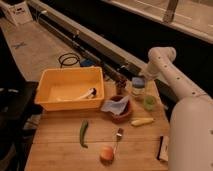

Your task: Place sponge in plastic cup

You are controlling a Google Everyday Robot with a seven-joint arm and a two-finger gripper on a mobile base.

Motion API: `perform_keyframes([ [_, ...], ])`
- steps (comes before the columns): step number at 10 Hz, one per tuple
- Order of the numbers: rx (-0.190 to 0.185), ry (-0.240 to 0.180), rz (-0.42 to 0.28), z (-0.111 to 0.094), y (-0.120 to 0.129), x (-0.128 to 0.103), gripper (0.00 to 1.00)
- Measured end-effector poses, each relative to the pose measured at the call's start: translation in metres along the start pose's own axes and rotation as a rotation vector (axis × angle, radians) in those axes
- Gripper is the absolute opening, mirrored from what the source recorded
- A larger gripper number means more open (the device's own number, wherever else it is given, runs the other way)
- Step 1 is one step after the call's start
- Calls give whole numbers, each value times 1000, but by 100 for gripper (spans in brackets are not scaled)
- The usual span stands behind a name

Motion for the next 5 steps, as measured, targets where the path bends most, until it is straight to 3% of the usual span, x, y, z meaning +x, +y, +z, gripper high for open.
perform_keyframes([
  [5,19,40,-9,-5,-2,-2,9],
])
